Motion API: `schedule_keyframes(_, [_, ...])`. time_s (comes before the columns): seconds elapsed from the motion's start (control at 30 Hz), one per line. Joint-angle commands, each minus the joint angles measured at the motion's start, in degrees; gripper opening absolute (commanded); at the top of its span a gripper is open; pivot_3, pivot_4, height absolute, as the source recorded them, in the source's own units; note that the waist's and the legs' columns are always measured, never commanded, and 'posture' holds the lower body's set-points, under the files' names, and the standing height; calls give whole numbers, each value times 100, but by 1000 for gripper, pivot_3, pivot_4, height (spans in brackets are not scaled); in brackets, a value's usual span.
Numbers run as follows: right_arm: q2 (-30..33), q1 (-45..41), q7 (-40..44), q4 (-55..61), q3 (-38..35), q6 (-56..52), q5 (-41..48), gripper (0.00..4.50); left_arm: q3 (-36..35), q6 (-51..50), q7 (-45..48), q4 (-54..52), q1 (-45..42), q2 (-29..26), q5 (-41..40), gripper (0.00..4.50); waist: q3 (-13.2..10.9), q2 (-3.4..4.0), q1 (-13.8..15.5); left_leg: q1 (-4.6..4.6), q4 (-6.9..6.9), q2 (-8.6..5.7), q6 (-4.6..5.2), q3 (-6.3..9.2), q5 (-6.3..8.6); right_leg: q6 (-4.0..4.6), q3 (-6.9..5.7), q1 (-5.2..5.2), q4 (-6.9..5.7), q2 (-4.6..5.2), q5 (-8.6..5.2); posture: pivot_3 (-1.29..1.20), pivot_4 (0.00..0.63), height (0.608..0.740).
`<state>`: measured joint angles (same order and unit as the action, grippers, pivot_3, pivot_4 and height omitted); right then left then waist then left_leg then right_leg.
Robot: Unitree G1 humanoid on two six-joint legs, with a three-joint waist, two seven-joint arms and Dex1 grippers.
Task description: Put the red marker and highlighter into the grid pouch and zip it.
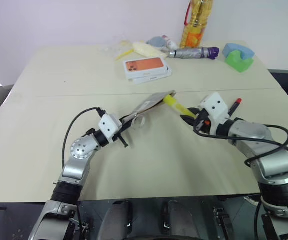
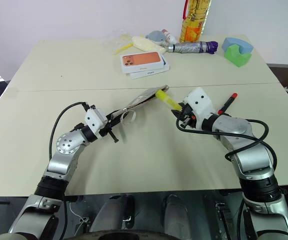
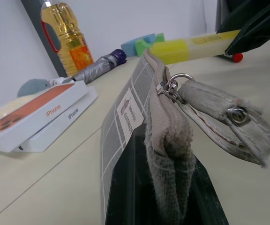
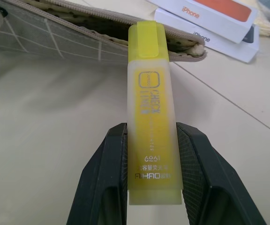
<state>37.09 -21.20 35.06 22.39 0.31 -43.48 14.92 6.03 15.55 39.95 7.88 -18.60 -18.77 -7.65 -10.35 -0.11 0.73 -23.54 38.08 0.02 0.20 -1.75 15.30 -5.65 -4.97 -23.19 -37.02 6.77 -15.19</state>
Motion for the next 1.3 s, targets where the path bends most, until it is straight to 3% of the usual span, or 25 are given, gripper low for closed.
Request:
schedule_keyframes(0.03, [185, -29, 164, 295, 34, 25, 37, 888, 92, 250, 151, -242, -10, -50, 19, 0, 0, 0, 0, 0, 0, 0, 0, 0, 0, 0, 0, 0, 0, 0, 0, 0, 150, 740])
schedule_keyframes(0.37, [1198, -1, 1019, 765, 758, 532, -382, 888, 450, 849, 958, -239, -67, -506, 121, 0, -1, -1, 0, 0, 0, 0, 0, 1, 0, 1, 0, 0, 3, 0, 0, 0, 150, 740])
schedule_keyframes(0.47, [1582, -115, 1328, 865, 1234, 1085, -922, 888, 592, 864, 1305, -277, -86, -633, 38, 0, -1, -1, -1, 0, 1, 0, 0, 1, 0, 0, 0, 0, 3, 0, 0, 0, 150, 740])
schedule_keyframes(0.67, [1454, -275, 1457, 848, 1547, 1474, -1279, 888, 621, 803, 1491, -312, -108, -664, -21, 0, -2, -3, 3, 0, 2, 1, 0, 1, 0, 0, 0, 0, 3, 0, -1, 0, 150, 740])
schedule_keyframes(0.7, [1402, -292, 1459, 837, 1509, 1413, -1243, 1688, 614, 787, 1490, -317, -108, -663, -15, 0, -2, -3, 2, 0, 2, 1, 0, 1, 0, 0, 0, 1, 3, 0, 0, 0, 150, 740])
schedule_keyframes(0.77, [1316, -294, 1476, 846, 1387, 1253, -1121, 2283, 600, 749, 1466, -324, -100, -663, -2, 0, -2, -3, 1, 0, 4, 1, -1, 1, 0, 0, 0, 2, 3, 0, 0, 0, 150, 740])
schedule_keyframes(0.9, [1162, -189, 1446, 1003, 913, 892, -720, 4420, 546, 694, 1332, -273, -71, -645, 53, 0, -2, -3, 4, 0, 5, 1, -1, 2, 0, 0, -1, 4, 3, 0, 0, 0, 150, 740])
schedule_keyframes(1.03, [670, -14, 1211, 1122, -296, 205, 285, 4472, 424, 458, 987, -180, -72, -500, 29, 0, -2, -4, 9, 0, 6, 1, 0, 4, 0, 0, -2, 7, 2, 0, 0, 0, 150, 740])
schedule_keyframes(1.17, [301, 9, 717, 764, -1151, -202, 651, 4472, 380, 255, 729, -165, -63, -356, 19, 0, -1, -5, 10, 1, 10, 1, 0, 5, 0, 0, -2, 11, 2, 1, 1, 0, 150, 740])
schedule_keyframes(1.3, [-290, -198, -847, -737, -2089, -993, 341, 4472, 371, 19, 395, -191, -54, -96, 44, 0, 3, -11, 12, 4, 10, 0, 0, 4, 0, 0, -2, 14, 1, 1, 1, 0, 150, 740])
